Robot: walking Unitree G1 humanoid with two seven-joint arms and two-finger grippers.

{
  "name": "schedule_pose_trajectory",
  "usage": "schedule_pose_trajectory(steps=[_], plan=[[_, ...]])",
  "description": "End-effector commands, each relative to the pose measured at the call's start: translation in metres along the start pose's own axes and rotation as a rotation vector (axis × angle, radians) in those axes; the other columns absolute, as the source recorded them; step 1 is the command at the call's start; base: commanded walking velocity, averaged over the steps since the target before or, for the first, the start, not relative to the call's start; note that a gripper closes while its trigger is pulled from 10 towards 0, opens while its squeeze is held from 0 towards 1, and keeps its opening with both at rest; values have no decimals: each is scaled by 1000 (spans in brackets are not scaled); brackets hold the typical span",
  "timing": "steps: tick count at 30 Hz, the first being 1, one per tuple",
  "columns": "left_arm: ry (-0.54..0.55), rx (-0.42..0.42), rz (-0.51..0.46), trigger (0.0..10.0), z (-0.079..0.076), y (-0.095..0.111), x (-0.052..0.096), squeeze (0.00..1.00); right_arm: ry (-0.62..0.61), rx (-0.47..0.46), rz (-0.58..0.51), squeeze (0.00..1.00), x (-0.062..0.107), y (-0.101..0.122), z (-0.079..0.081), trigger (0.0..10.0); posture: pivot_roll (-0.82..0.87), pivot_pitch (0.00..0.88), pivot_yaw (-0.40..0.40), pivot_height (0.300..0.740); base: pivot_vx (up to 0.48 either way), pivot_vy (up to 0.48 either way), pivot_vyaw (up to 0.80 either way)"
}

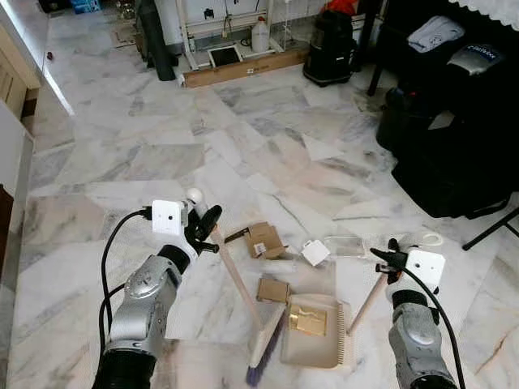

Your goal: Sweep floor

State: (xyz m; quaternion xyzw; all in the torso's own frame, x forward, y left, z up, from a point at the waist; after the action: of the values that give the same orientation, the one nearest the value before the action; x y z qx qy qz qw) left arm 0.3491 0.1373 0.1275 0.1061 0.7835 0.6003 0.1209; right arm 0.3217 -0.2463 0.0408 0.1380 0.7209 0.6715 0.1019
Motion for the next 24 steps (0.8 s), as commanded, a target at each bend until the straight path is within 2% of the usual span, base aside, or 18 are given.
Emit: schedule_pose_trajectory(steps=[1,16,21,24], plan=[[3,-16,-25,10000,-1,4,1,0,-17,-72,-89,0,-9,26,1,10000,42,89,23,740,0,0,0],[-12,-1,-20,10000,-9,0,-3,0,-21,-103,-201,0,-13,58,-6,10000,32,75,23,740,0,0,0],[-18,-2,-34,10000,-12,3,-7,0,1,-118,-196,0,-14,59,0,10000,37,61,20,740,0,0,0],[17,-16,-56,10000,-8,7,-8,0,26,-136,-196,0,-14,60,6,10000,43,49,19,740,0,0,0]])
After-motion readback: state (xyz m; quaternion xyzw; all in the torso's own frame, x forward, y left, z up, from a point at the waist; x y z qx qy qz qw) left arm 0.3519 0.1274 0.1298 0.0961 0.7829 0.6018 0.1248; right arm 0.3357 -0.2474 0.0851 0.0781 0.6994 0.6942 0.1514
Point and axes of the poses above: a point about 5 cm out from each wrist's last joint towards the gripper, its own x axis pointing back from the gripper into the wrist, its own y axis along the axis of the wrist's last joint, z = x × y, the point moved 4 cm from there along -x, pointing out of the wrist towards the gripper, and after that the axes turned 6 degrees about x, right-handed, at the moved point
